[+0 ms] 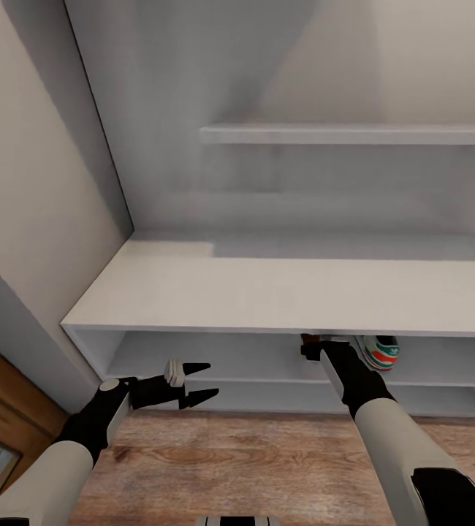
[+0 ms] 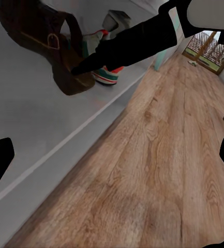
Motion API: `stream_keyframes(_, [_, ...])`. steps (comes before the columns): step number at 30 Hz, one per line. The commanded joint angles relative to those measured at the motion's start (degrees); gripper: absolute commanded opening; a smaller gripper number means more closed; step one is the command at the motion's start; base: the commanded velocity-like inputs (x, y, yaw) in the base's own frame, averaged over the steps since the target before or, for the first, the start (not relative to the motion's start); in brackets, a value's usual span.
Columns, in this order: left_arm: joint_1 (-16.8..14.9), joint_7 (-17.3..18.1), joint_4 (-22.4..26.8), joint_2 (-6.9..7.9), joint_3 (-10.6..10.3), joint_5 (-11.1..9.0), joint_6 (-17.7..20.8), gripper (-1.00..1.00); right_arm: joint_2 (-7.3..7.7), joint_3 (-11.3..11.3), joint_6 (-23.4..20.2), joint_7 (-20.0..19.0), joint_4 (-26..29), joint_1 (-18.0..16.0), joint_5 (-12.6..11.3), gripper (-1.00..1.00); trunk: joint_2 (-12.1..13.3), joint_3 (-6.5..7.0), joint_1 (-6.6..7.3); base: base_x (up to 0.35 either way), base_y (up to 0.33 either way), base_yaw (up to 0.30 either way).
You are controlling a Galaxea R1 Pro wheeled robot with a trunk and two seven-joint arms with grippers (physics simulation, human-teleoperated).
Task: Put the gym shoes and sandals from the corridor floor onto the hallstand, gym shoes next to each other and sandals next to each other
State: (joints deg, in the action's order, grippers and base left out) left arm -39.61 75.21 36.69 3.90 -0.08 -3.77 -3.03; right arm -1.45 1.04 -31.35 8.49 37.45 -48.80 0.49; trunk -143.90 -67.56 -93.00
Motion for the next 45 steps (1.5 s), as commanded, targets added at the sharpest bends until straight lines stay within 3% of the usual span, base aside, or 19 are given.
stream_keyframes(1, [-0.03,0.12,-0.04,0.03,-0.01,-0.14,-0.31,1.00,-0.04,0.11,-0.29,0.12,0.08,-0.01,0.04,1.00,-0.02,-0.05,0.01,0.002,0.000,0.000])
stream_keyframes(20, [-0.03,0.12,-0.04,0.03,-0.01,-0.18,-0.31,1.00,-0.04,0.11,-0.29,0.12,0.08,-0.02,0.04,1.00,-0.02,-0.05,0.01,-0.019,0.000,0.000])
stream_keyframes(45, [-0.03,0.12,-0.04,0.01,-0.01,-0.18,-0.31,1.00,-0.04,0.11,-0.29,0.08,0.08,0.02,0.04,1.00,-0.02,-0.05,0.01,-0.329,0.000,0.000])
